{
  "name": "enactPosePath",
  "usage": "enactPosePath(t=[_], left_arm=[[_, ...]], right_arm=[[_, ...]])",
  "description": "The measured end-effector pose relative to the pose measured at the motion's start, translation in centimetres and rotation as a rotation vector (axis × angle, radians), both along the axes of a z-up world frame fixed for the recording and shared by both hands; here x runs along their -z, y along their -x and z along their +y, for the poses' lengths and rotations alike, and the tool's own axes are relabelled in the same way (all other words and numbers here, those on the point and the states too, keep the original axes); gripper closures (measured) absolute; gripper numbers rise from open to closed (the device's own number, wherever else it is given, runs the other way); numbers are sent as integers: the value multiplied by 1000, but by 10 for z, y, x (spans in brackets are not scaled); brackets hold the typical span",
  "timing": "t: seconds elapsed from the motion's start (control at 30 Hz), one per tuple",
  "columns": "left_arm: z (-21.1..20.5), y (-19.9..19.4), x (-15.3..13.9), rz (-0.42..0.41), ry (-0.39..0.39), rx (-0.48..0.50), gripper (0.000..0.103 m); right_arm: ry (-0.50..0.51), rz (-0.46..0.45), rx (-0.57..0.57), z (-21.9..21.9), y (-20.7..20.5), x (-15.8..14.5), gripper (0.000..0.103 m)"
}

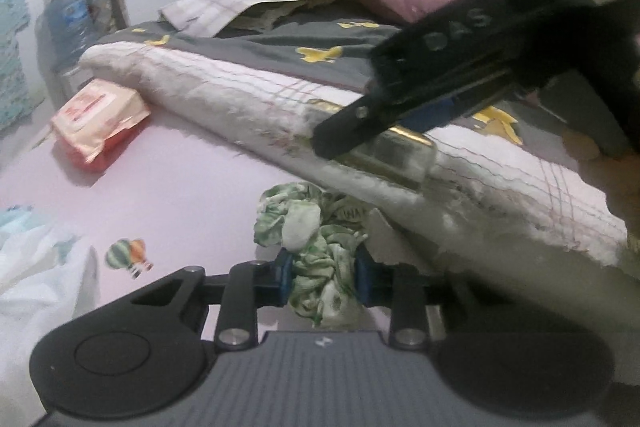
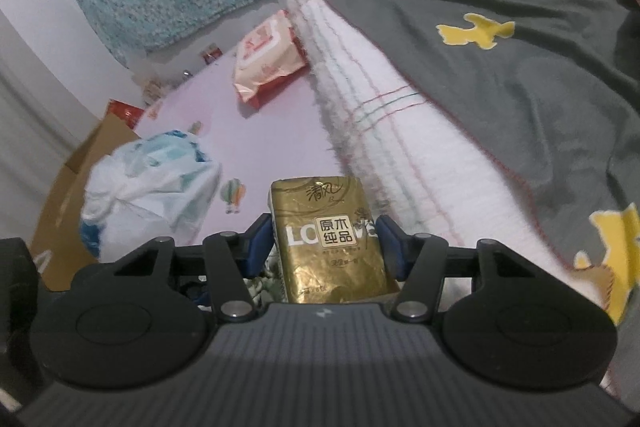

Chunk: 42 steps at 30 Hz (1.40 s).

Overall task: Organize soft objects
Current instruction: 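Grasp the green scrunchie cloth with the left tool while the right tool lifts the gold pack, then carry both items over the box and open both tools to drop them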

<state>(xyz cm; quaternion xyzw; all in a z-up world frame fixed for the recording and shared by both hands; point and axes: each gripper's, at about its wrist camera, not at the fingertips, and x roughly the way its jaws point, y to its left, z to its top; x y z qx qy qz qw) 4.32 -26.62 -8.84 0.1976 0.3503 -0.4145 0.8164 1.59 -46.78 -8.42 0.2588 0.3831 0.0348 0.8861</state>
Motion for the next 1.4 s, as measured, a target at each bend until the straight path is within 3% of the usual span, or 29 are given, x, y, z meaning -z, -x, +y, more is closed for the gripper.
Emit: enactPosePath(t=[0.23, 0.53, 0.8, 0.97, 1.1, 1.2, 1.4], left_arm=[[32, -1, -22, 43, 68, -87, 73], [102, 11, -84, -43, 179, -258, 73], [206, 19, -133, -148, 216, -531, 73], [282, 24, -152, -189, 201, -716, 73], [340, 12, -149, -156, 150, -852, 72], [373, -8, -132, -67, 121, -919, 72], [408, -33, -97, 54, 83, -962, 71]], right_arm=[[-106, -43, -53, 21, 4, -14, 48], [-163, -156, -222, 78, -5, -65, 48], [-203, -229, -489, 182, -50, -111, 48], [-214, -201, -681, 277, -88, -127, 48], [-151, -128, -802, 353, -121, -127, 48], [-61, -64, -862, 406, -137, -119, 48], [127, 51, -933, 466, -150, -89, 47]])
